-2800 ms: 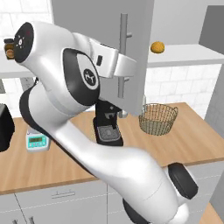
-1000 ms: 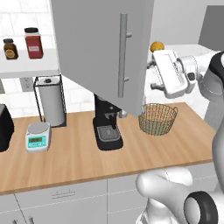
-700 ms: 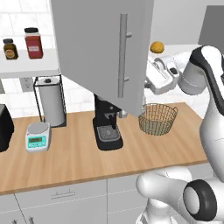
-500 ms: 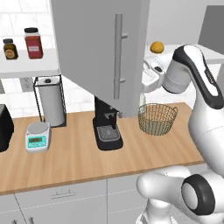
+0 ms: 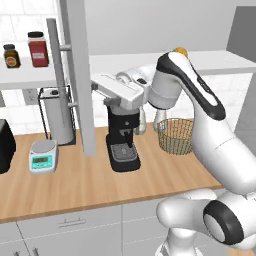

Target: Open the cabinet, pick up the bread from the cabinet and place it in the basket. Then move the basket to the dining counter.

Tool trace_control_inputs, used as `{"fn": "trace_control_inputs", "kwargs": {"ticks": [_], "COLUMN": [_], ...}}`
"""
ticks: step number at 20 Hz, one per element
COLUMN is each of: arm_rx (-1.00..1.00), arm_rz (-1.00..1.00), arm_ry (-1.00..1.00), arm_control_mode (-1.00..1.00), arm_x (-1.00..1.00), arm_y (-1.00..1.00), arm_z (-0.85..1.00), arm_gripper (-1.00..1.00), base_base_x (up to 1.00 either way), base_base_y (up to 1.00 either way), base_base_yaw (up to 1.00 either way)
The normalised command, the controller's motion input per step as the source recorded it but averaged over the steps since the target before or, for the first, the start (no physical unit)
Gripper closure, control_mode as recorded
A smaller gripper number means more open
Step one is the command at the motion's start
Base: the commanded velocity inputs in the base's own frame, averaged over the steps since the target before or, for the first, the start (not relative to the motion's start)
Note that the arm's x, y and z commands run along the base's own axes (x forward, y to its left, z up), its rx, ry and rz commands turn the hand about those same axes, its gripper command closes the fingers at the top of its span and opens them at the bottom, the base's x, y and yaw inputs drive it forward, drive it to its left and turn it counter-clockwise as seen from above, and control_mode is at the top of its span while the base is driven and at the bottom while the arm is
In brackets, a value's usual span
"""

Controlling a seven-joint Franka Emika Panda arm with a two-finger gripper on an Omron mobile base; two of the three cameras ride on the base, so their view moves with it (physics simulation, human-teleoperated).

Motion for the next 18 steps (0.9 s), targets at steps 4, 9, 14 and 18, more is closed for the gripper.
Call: {"fn": "trace_control_inputs", "kwargs": {"ticks": [4, 9, 14, 18], "arm_rx": [-0.09, -0.13, -0.09, 0.0], "arm_rz": [-0.36, -0.39, -0.42, -0.21], "arm_ry": [-0.1, -0.08, -0.05, -0.16], "arm_control_mode": [-1.0, -1.0, -1.0, -1.0], "arm_x": [-0.19, -0.01, 0.66, 0.86], "arm_y": [0.83, 0.13, -0.92, -1.0], "arm_z": [-0.03, -0.09, -0.32, -0.29], "arm_gripper": [-1.0, -1.0, -1.0, -1.0], "base_base_x": [0.0, 0.0, 0.0, 0.0], "base_base_y": [0.0, 0.0, 0.0, 0.0], "base_base_yaw": [0.0, 0.0, 0.0, 0.0]}}
